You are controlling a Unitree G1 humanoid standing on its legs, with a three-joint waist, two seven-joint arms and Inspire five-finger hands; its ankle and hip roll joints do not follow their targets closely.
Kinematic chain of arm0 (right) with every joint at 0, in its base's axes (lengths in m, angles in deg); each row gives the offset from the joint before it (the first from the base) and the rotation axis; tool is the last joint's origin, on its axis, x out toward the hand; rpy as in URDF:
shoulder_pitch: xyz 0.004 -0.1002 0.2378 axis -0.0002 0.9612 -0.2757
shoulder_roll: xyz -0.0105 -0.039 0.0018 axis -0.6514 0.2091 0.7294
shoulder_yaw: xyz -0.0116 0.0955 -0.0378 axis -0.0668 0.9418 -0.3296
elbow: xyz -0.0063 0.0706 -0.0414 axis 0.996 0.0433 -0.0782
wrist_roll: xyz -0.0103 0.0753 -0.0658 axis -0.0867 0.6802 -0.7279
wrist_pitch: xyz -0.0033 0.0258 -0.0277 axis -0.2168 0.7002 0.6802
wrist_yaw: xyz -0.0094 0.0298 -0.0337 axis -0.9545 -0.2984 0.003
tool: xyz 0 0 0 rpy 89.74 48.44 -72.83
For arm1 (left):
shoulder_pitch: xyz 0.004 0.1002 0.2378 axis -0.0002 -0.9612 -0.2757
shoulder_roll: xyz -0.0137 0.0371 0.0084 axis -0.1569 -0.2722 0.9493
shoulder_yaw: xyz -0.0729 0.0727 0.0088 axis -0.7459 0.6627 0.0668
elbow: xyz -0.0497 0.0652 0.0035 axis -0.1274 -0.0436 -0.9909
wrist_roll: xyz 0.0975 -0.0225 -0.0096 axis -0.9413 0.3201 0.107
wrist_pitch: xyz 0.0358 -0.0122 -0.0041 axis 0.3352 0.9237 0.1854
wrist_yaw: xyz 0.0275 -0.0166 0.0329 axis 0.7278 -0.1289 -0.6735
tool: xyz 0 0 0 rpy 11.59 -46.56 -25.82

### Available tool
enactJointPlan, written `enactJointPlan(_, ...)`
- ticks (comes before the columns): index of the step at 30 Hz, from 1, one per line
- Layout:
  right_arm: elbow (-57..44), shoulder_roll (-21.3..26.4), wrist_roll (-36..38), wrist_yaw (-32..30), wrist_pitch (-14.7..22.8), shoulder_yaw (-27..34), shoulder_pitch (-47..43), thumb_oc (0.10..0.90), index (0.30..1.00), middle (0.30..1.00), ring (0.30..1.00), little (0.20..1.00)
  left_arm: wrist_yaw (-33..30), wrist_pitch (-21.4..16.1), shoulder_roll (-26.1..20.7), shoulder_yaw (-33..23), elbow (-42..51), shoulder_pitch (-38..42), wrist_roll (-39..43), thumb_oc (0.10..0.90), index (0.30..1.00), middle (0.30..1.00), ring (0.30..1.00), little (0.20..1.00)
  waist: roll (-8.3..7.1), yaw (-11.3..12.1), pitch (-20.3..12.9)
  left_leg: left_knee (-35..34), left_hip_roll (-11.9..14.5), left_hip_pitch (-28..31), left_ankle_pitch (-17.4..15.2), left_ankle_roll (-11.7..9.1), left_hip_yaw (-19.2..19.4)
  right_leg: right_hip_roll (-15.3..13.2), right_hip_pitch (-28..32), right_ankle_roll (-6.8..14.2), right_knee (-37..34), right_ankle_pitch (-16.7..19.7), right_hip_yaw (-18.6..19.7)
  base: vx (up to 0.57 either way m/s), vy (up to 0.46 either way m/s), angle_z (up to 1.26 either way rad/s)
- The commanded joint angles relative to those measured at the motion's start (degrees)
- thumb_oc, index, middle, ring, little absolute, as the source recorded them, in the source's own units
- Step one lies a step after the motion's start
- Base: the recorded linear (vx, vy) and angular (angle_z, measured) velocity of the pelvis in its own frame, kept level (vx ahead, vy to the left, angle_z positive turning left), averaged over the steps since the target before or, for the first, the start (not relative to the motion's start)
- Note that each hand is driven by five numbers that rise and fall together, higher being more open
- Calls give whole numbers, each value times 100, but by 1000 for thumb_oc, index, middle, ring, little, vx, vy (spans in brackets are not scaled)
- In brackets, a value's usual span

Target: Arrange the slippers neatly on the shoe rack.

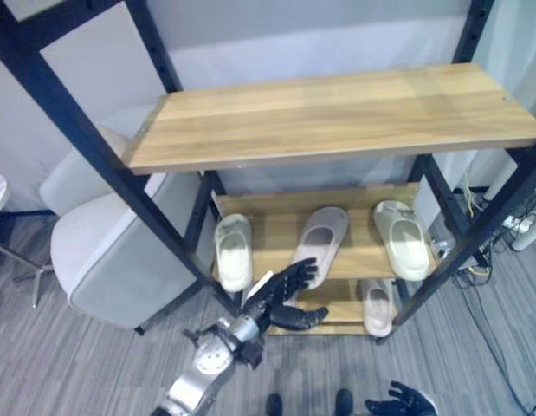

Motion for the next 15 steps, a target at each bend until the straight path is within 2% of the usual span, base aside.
enactJointPlan(1,-309,37,-160,0,205,-130,-30,800,900,900,900,900,-249,-672,54,-277,540,684,41,800,900,900,900,900,-247,14,-205,36,-69,-325,251,-241,418,5,445,273,37,-721,-30,0,0,0)
enactJointPlan(5,-351,29,-178,-24,201,-165,-36,800,900,900,900,900,-578,-749,135,-398,382,1046,-318,800,900,900,900,900,-270,-28,-234,4,-61,-292,224,-244,438,0,449,293,37,-725,-24,0,0,0)
enactJointPlan(8,-415,41,-193,-25,199,-181,-9,800,900,900,900,900,-964,-846,94,-511,134,1545,-1064,800,900,900,900,900,-301,-101,-273,-32,-58,-250,185,-239,490,-16,432,321,37,-714,20,42,23,-1)
enactJointPlan(15,-496,77,-218,5,170,-184,33,800,900,900,900,900,-1426,-846,136,-674,-248,2041,-1566,800,900,900,900,900,-347,-227,-294,-34,-60,-238,116,-223,592,-49,363,364,37,-658,103,27,21,-5)
